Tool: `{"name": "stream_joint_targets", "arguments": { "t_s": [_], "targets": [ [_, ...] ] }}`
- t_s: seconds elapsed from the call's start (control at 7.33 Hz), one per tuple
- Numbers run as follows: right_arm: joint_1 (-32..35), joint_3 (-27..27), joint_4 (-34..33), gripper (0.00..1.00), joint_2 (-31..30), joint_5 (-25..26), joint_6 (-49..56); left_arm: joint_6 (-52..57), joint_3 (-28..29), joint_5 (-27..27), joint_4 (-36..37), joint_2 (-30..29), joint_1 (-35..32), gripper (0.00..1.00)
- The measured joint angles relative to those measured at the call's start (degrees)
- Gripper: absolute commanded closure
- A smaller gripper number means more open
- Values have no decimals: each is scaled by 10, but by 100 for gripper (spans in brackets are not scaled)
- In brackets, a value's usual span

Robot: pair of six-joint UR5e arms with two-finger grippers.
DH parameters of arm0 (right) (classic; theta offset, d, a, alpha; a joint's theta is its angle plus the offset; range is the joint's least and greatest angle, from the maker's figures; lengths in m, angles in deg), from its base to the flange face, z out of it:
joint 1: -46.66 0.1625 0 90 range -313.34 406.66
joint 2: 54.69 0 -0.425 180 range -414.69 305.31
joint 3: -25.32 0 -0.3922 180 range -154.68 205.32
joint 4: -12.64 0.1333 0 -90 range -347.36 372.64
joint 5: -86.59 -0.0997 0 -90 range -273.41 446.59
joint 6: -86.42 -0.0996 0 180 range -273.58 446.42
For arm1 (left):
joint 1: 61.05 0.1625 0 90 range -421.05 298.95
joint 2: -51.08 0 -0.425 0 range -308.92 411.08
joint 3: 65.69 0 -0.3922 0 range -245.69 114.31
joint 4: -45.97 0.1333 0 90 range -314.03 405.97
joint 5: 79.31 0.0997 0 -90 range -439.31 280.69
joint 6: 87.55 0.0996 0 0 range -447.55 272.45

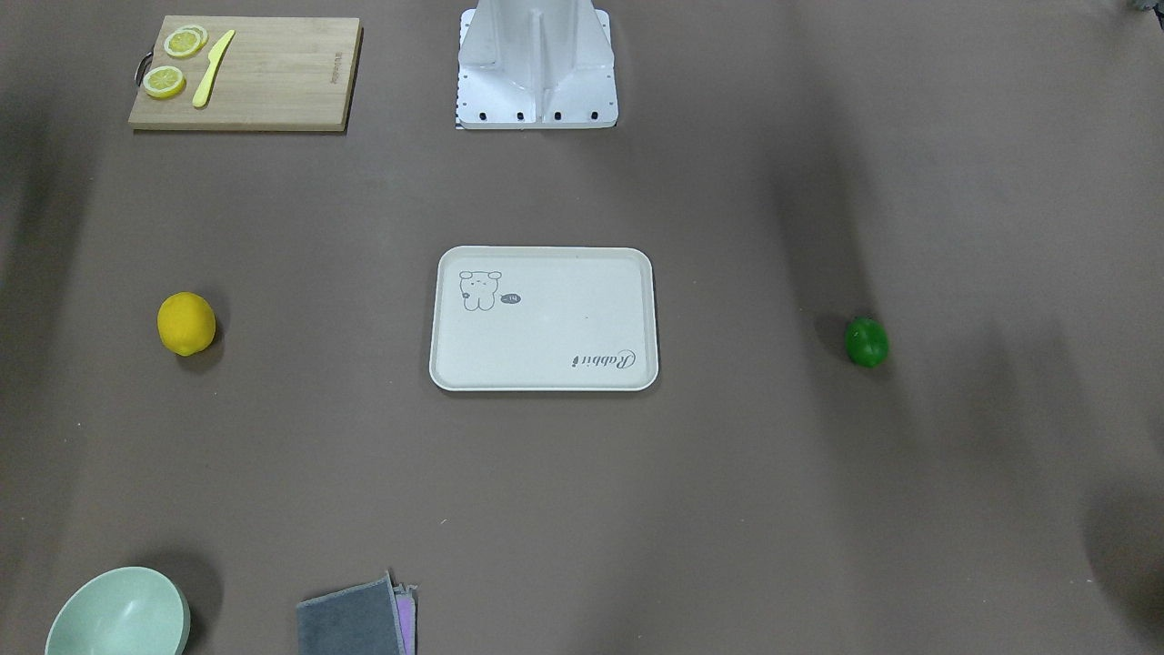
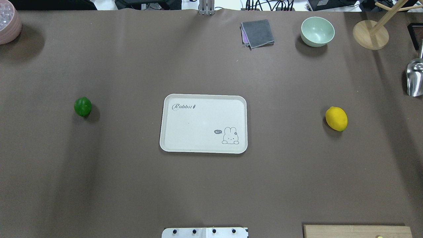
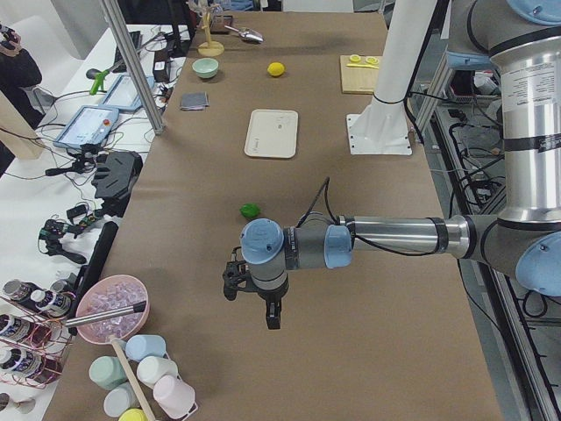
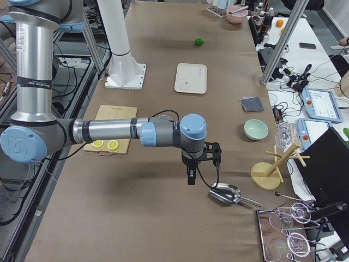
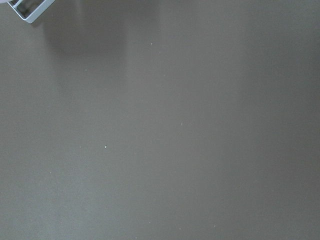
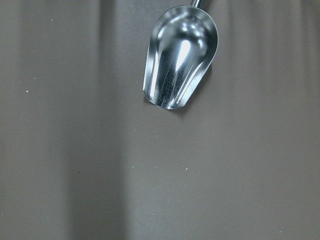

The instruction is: Place all lemons on tray

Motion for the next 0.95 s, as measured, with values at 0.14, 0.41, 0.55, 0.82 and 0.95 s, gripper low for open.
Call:
{"name": "stream_joint_targets", "arguments": {
  "t_s": [0.14, 0.41, 0.55, 0.82, 0.95],
  "targets": [
    [0, 0, 0, 2, 0, -1, 0, 0, 0, 0, 0, 0, 0, 2],
    [1, 0, 0, 2, 1, -3, 0, 0, -3, 0, 0, -1, 0, 2],
    [0, 0, 0, 2, 3, -6, -1, -2, -7, 0, 1, -1, 0, 2],
    [-15, 1, 1, 2, 11, -12, -9, 2, -10, 3, -5, 2, 1, 3],
    [-32, 1, 1, 2, 20, -18, -18, 7, -10, 5, -9, 2, 3, 3]
  ]
}}
